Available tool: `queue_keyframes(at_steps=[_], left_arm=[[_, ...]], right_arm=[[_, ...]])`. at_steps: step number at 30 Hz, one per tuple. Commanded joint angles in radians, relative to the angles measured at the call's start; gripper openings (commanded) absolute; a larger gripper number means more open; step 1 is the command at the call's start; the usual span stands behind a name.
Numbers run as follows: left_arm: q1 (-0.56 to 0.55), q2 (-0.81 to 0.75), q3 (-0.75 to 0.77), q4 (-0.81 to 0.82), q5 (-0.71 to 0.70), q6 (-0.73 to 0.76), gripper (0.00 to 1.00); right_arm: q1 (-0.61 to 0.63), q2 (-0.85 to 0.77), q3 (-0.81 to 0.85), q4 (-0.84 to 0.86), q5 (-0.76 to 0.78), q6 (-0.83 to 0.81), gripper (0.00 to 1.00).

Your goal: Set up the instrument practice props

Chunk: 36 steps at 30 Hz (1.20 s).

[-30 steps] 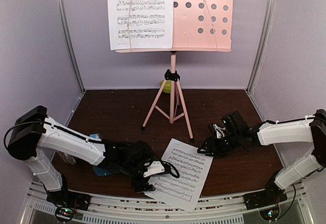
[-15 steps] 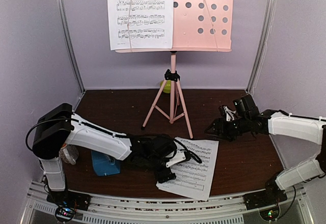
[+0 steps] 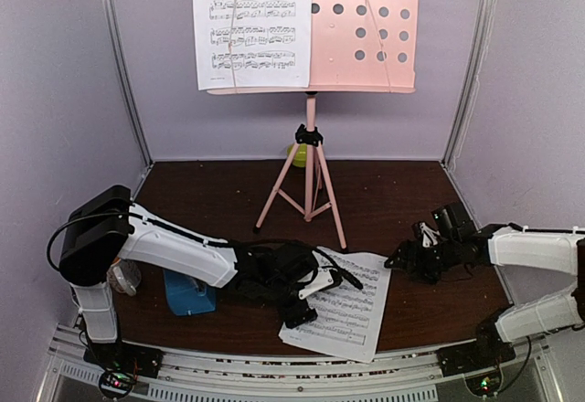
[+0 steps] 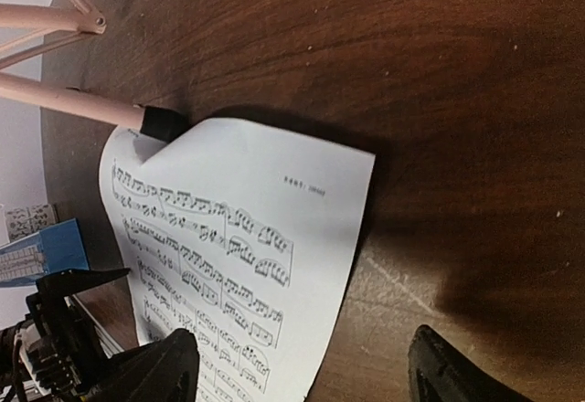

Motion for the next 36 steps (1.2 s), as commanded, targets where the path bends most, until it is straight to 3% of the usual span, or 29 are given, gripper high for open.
queue_keyframes(at_steps=[1,11,22,25,30,36], left_arm=[[0.006,0.001,0.003,0.029,0.008,-0.002,0.81],[0.006,-0.008,0.0,0.033,0.005,0.012,0.81],[0.016,-0.004,0.002,0.056,0.001,0.015,0.81],[0.019,0.003,0.008,0.058,0.007,0.017,0.81],[0.022,0.001,0.006,0.058,0.016,0.026,0.81],[0.023,-0.038,-0.019,0.065,0.027,0.044,0.81]], right_arm=[[-0.053,0.08,0.045,0.056,-0.024,-0.073,0.81],[-0.107,0.288,0.076,0.215,-0.139,-0.121,0.83],[-0.103,0.386,0.084,0.349,-0.301,-0.043,0.72],[-0.104,0.33,0.085,0.271,-0.269,-0.078,0.72],[-0.16,0.144,0.078,-0.01,-0.091,-0.173,0.76],[-0.208,0.054,0.037,-0.079,-0.071,-0.203,0.76]])
